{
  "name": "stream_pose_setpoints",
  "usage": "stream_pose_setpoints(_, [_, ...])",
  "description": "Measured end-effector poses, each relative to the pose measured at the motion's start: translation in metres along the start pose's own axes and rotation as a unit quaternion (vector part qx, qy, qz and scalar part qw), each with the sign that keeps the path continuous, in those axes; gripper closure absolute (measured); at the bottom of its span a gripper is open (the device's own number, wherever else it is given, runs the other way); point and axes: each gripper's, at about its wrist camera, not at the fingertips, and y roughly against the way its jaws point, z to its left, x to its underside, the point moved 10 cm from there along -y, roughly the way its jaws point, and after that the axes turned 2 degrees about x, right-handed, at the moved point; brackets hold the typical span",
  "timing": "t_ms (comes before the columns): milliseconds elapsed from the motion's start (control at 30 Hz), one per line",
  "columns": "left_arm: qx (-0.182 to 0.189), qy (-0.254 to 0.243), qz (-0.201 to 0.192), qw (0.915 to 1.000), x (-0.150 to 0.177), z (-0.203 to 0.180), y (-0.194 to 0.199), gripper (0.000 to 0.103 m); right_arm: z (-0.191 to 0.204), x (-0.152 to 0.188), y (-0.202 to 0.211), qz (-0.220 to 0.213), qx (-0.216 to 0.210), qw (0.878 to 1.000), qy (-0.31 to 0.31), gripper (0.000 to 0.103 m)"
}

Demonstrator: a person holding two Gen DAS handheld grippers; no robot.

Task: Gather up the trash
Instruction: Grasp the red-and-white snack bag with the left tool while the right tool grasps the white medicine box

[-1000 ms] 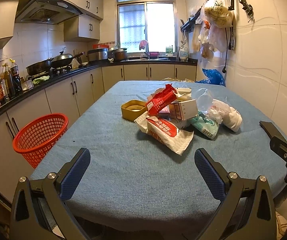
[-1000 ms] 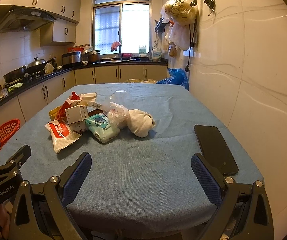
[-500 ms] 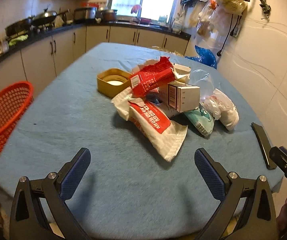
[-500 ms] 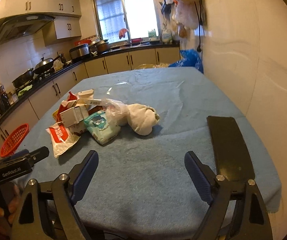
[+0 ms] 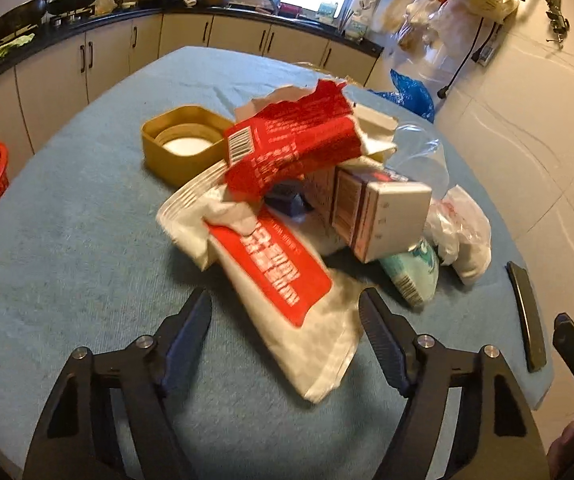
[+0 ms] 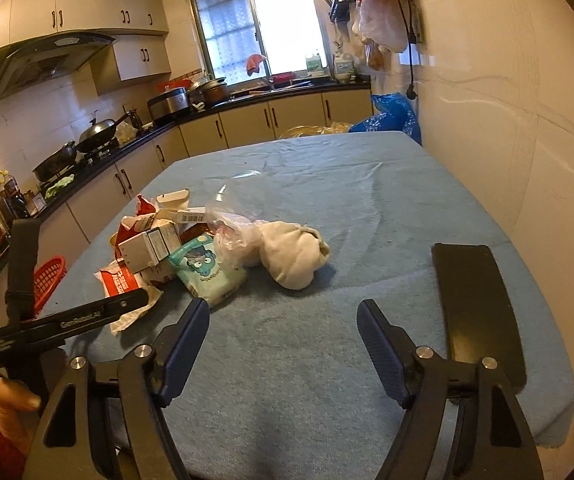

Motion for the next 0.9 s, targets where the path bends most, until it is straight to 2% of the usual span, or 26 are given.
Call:
stream_pose_setpoints(133, [-0.006, 0.006, -0.008, 0.9999, -0.004, 0.003, -0.005, 0.049, 0.007, -0.003, -0.005, 0.002, -0.006, 1.0, 0.002, 0.023])
stream_pose_setpoints(267, [-0.004, 0.004, -0.014, 0.9999, -0.001, 0.006, -0.001, 0.056, 0.016, -0.006, -0.009, 0.002, -0.014, 1.0, 0.008, 0.023])
stream_pose_setpoints(500, [0.007, -0.01, -0.013, 0.9998, 0.013, 0.016, 0.019, 0.057, 0.051, -0.016, -0.016, 0.003, -0.047, 0.998, 0.031, 0.022])
stream_pose_setpoints(700, [-0.008, -0.037, -0.02, 0.9991, 0.025, 0.028, 0.035, 0.057, 0.092, -0.025, -0.031, 0.011, -0.079, 0.995, 0.052, 0.023])
stream_pose_setpoints(800, [-0.006, -0.044, -0.025, 0.9987, 0.029, 0.033, 0.042, 0.057, 0.112, -0.024, -0.044, 0.018, -0.083, 0.994, 0.07, 0.023])
stream_pose_setpoints(900, [-0.022, -0.053, -0.037, 0.9977, 0.029, 0.042, 0.048, 0.057, 0.128, -0.021, -0.058, 0.028, -0.088, 0.993, 0.08, 0.023])
